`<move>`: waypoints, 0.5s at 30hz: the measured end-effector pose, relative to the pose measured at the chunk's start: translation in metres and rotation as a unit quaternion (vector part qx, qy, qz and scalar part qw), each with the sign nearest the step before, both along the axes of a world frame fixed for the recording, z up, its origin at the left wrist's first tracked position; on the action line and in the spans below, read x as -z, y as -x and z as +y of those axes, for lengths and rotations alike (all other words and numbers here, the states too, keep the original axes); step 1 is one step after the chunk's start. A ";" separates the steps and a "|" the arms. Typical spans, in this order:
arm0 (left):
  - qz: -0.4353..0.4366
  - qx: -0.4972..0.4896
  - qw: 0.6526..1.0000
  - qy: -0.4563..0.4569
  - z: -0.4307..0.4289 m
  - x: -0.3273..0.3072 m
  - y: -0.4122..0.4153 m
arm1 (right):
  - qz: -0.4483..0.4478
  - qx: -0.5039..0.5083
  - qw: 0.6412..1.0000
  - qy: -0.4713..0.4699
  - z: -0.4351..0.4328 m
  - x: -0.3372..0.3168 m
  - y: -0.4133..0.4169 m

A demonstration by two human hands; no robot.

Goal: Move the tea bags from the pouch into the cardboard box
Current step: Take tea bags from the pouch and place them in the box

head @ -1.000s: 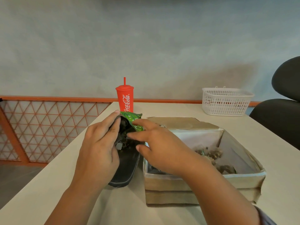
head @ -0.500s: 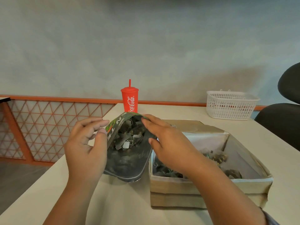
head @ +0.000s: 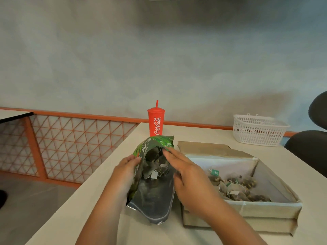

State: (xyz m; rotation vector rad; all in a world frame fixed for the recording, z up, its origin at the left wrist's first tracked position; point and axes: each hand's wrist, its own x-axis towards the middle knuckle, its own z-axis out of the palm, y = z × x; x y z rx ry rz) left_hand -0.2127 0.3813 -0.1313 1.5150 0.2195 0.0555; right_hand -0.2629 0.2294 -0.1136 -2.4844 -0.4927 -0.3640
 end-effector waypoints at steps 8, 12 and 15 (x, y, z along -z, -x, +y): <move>-0.039 -0.073 0.995 -0.059 0.016 0.011 0.051 | 0.030 -0.018 0.992 -0.124 0.025 0.013 0.027; -0.061 -0.098 0.992 -0.048 0.022 0.014 0.074 | 0.037 -0.031 0.991 -0.123 0.037 0.020 0.046; -0.075 -0.114 0.990 -0.025 0.026 0.014 0.083 | 0.033 -0.035 0.996 -0.073 0.037 0.024 0.057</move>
